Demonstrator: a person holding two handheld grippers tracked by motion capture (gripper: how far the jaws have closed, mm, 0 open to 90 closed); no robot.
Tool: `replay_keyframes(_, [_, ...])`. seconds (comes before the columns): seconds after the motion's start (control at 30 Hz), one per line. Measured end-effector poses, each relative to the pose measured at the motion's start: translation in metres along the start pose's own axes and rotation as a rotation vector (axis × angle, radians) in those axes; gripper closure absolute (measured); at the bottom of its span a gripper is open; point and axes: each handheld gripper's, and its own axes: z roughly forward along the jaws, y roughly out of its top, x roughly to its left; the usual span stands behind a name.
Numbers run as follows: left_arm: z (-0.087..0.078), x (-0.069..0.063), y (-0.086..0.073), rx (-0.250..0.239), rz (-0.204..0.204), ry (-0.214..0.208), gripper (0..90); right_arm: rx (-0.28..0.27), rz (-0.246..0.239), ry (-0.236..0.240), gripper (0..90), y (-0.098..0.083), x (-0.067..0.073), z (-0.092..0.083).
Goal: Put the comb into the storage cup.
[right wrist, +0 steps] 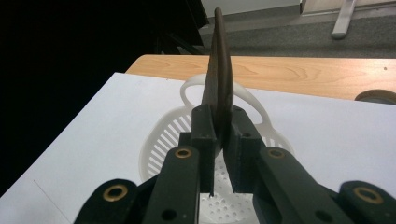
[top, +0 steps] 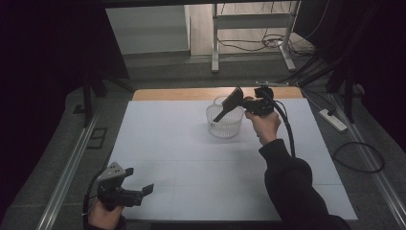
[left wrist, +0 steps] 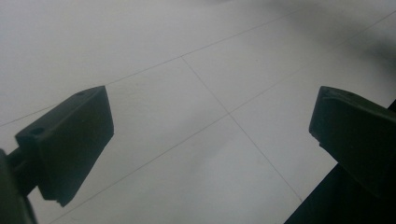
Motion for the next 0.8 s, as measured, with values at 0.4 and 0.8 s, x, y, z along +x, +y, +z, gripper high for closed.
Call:
replay_keyframes(0.4, [0.000, 0.000, 0.000, 0.000, -0.001, 0.001, 0.5, 0.002, 0.047, -0.012, 80.1, -0.006, -0.014, -0.002])
replay_keyframes(0.8, [0.000, 0.000, 0.000, 0.001, -0.002, 0.000, 0.5, 0.002, 0.117, -0.014, 77.7, -0.015, -0.034, -0.003])
